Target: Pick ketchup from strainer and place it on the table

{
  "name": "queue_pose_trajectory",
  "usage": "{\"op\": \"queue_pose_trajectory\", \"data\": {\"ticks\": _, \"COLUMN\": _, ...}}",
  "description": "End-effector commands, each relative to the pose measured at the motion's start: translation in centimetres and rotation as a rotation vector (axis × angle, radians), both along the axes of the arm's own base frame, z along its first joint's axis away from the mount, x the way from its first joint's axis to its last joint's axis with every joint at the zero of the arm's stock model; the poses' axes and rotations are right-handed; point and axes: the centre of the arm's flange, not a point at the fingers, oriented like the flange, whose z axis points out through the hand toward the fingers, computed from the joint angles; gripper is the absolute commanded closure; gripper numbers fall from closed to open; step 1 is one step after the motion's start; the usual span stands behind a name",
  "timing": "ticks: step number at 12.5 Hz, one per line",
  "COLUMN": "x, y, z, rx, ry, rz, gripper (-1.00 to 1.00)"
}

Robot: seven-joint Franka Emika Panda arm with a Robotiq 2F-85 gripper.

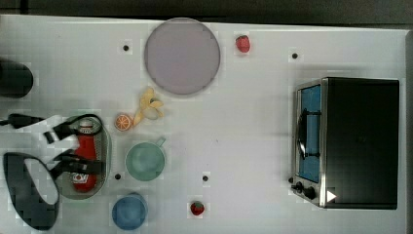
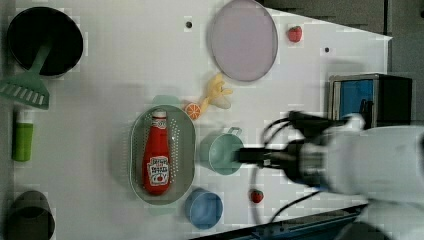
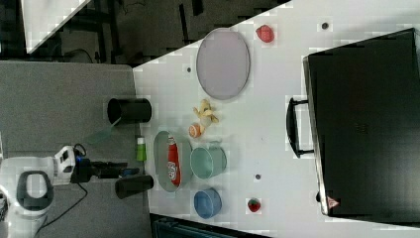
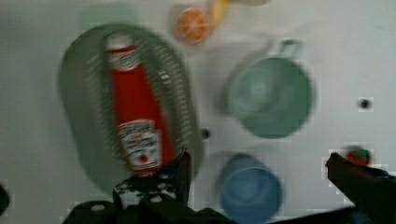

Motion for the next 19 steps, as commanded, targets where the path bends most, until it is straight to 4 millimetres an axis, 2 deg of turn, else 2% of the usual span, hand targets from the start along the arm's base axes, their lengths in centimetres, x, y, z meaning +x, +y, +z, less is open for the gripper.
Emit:
{"op": "queue_pose_trajectory", "data": {"ticks": 1, "x": -0.4, "y": 3.6, "z": -0.5, "rx": 0.067, "ry": -0.064, "rz": 0.017, "gripper": -1.0}}
{"op": "queue_pose_trajectory", "data": {"ticks": 4, "x": -0.8, "y": 5.4, "z": -6.3, "rx": 0.111, "ry": -0.062, "rz": 0.058, "gripper": -1.0}}
{"op": "queue_pose_trajectory", "data": {"ticks": 8, "x": -1.6, "y": 5.6, "z": -13.8, "rx": 0.138, "ry": -0.103, "rz": 0.064, "gripper": -1.0}}
{"op": "queue_pose_trajectory", "data": {"ticks": 11, "x": -2.4, "y": 6.3, "z": -18.4, "rx": 0.193, "ry": -0.1, "rz": 0.043, "gripper": -1.0}}
{"op": "queue_pose_trajectory", "data": {"ticks": 14, "x": -2.9, "y": 6.8, "z": -22.3, "rx": 0.224, "ry": -0.058, "rz": 0.003, "gripper": -1.0}}
{"op": "queue_pose_trajectory", "data": {"ticks": 19, "x": -3.9, "y": 6.8, "z": -26.7, "rx": 0.215, "ry": -0.011, "rz": -0.005, "gripper": -1.0}}
